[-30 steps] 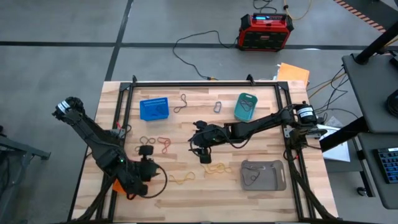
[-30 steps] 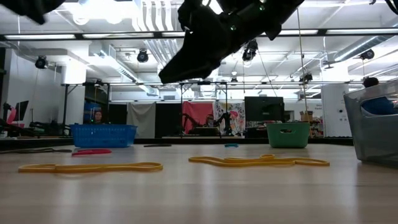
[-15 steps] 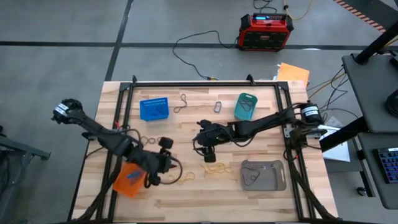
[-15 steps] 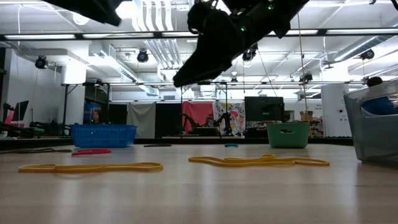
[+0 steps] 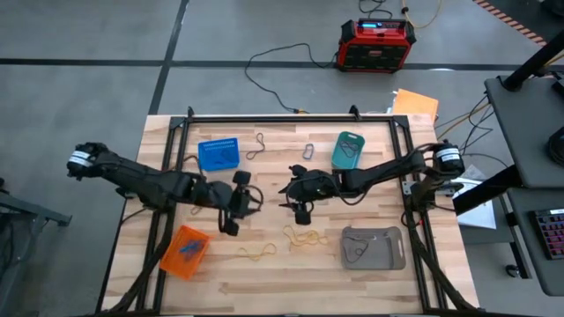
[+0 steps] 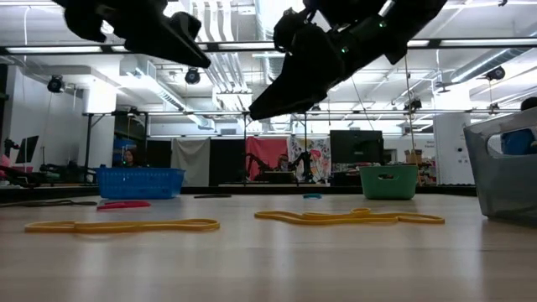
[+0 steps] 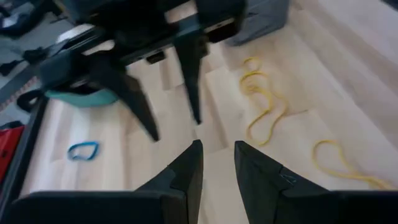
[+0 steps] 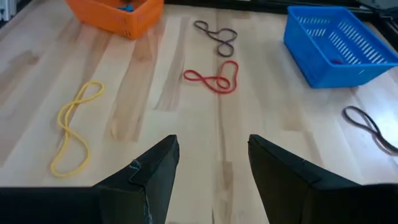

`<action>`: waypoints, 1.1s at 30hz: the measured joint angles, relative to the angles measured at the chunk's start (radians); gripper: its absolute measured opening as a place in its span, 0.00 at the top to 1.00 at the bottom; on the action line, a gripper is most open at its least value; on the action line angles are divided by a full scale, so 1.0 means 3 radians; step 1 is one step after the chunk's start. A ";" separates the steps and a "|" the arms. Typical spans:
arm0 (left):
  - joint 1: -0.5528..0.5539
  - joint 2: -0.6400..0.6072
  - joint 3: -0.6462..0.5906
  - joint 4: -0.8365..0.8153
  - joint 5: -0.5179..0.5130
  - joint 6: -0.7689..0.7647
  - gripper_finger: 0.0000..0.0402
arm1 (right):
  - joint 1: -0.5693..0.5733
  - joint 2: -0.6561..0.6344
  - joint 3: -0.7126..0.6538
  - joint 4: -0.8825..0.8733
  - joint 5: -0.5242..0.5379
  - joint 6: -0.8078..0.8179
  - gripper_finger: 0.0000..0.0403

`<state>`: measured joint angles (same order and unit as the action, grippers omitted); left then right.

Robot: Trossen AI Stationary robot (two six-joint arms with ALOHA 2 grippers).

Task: Sort rubber bands into baskets
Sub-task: Put the top violet rubber band into black bin

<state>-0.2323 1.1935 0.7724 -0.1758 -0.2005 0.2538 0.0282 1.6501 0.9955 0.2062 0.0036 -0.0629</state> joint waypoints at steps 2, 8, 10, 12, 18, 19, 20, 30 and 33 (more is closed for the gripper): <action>0.0069 -0.0125 -0.0081 -0.0008 0.0003 0.0046 0.81 | -0.0018 0.0000 0.0000 0.0020 0.0000 0.0003 0.52; 0.0180 -0.0665 -0.0408 0.0197 0.0002 0.0063 0.81 | -0.0031 0.0000 0.0001 0.0122 -0.0001 0.0001 0.52; 0.0179 -0.0863 -0.0542 0.0324 0.0005 0.0038 0.81 | -0.0031 0.0000 0.0001 0.0132 -0.0003 0.0001 0.52; 0.0176 -0.1047 -0.0663 0.0412 0.0009 -0.0018 0.81 | -0.0031 0.0000 0.0001 0.0130 -0.0004 0.0001 0.52; 0.0179 -0.1491 -0.0959 0.0589 0.0002 -0.0178 0.81 | -0.0031 0.0000 0.0001 0.0132 -0.0003 0.0001 0.52; 0.0179 -0.1543 -0.1006 0.0619 0.0001 -0.0186 0.81 | -0.0031 0.0000 0.0001 0.0134 0.0000 0.0003 0.52; 0.0179 -0.1593 -0.1042 0.0627 0.0001 -0.0188 0.81 | -0.0031 0.0000 0.0001 0.0141 0.0015 0.0004 0.52; 0.0179 -0.2097 -0.1202 0.0486 -0.0484 -0.0151 0.81 | -0.0031 0.0014 0.0001 0.0124 0.0434 0.0096 0.52; 0.0177 -0.2261 -0.1286 0.0448 -0.0407 -0.0099 0.81 | -0.0033 0.0014 -0.0003 0.0129 0.0530 0.0085 0.52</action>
<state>-0.1792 0.5153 0.3867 -0.0415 -0.3225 0.2241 0.0184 1.6543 0.9947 0.2448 0.1626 -0.0374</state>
